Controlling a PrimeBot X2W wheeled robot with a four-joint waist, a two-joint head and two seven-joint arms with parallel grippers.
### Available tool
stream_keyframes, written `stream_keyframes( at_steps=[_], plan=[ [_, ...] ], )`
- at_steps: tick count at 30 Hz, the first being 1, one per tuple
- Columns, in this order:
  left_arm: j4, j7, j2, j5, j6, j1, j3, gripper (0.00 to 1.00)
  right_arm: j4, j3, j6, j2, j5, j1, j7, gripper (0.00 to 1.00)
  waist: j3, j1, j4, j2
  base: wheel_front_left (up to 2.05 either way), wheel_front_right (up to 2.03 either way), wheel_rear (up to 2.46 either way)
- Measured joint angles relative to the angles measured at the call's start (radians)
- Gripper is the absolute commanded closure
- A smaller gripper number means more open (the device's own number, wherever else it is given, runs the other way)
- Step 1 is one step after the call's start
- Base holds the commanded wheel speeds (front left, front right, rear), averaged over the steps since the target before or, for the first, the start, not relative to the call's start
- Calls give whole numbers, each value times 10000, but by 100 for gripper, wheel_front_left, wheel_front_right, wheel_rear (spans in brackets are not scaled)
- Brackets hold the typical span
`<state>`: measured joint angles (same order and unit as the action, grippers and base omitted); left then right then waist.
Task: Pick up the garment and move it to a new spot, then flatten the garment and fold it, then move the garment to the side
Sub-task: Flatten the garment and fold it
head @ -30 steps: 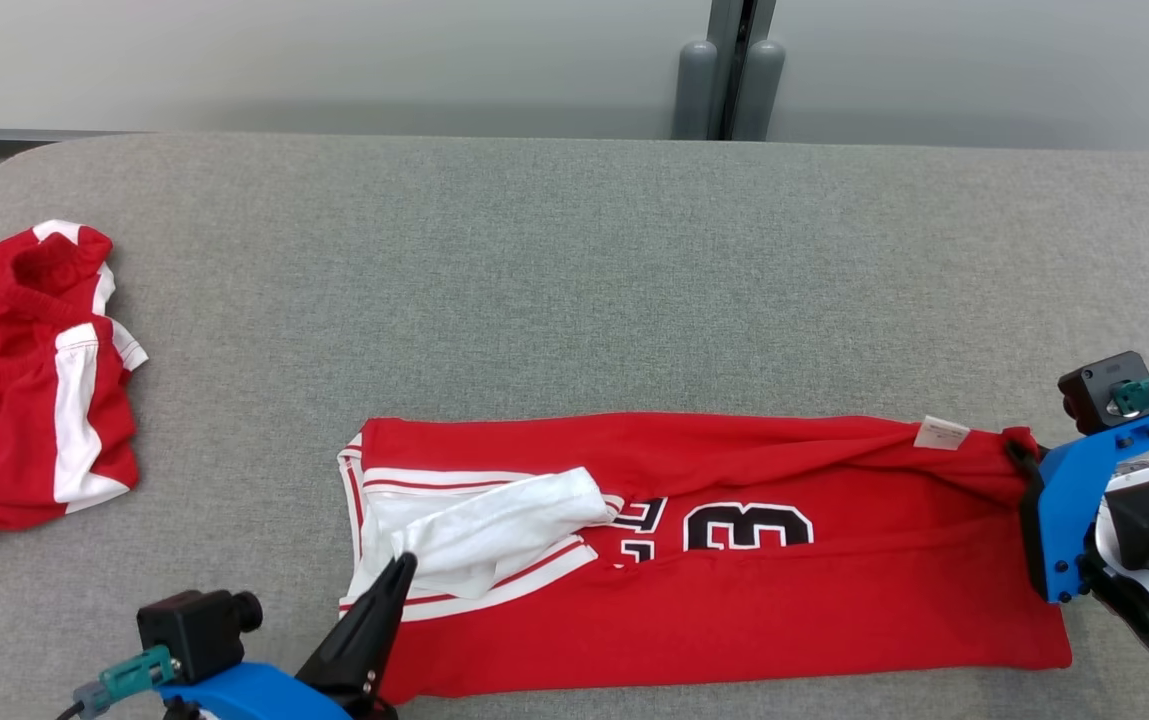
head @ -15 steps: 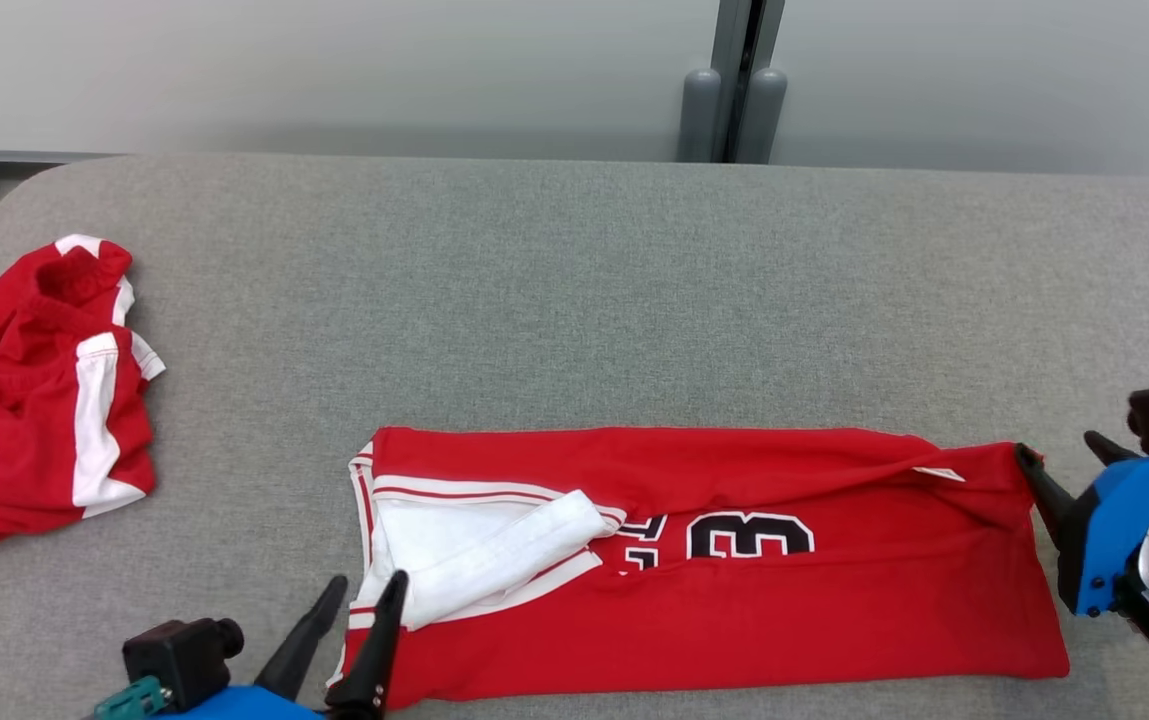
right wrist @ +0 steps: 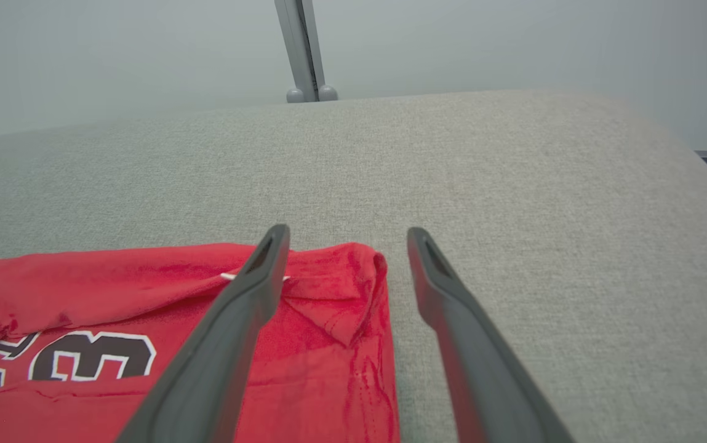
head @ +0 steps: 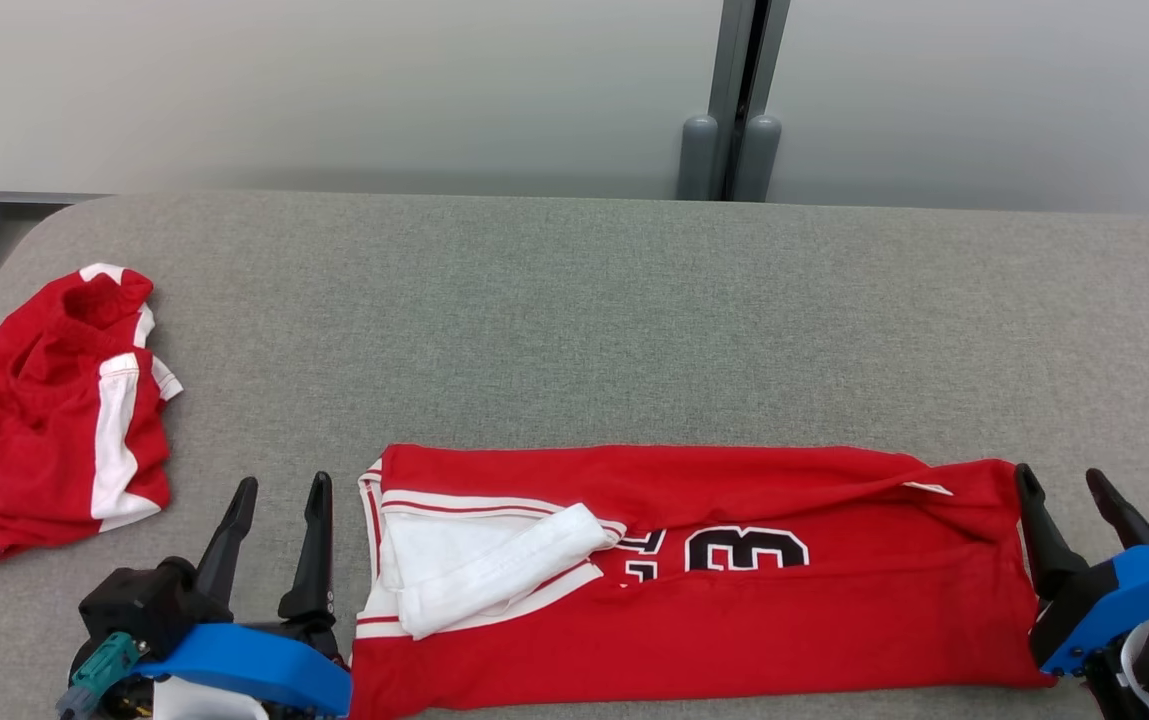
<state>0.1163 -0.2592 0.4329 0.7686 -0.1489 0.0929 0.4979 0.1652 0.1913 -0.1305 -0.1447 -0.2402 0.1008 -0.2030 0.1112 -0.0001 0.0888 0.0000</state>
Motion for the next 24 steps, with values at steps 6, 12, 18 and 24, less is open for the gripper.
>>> stream_keyframes(
  at_steps=[6,12,18,24],
  plan=[
    [765,-23,-669,-995,491,364,-938,0,153,399,0,385,247,-188,665,0,16,0,-102,0,0,0,0],
    [1453,-25,-1369,-1618,1097,459,-1971,0,899,642,0,683,410,172,1127,0,212,2,-273,1,0,0,0],
    [1837,-25,-1910,-2123,1662,472,-2631,0,2155,564,0,788,579,812,1045,0,453,2,-296,0,0,0,0],
    [2119,-25,-2234,-2550,2040,556,-3112,0,3241,614,0,815,836,1290,857,0,639,2,-185,1,0,0,0]
  ],
)
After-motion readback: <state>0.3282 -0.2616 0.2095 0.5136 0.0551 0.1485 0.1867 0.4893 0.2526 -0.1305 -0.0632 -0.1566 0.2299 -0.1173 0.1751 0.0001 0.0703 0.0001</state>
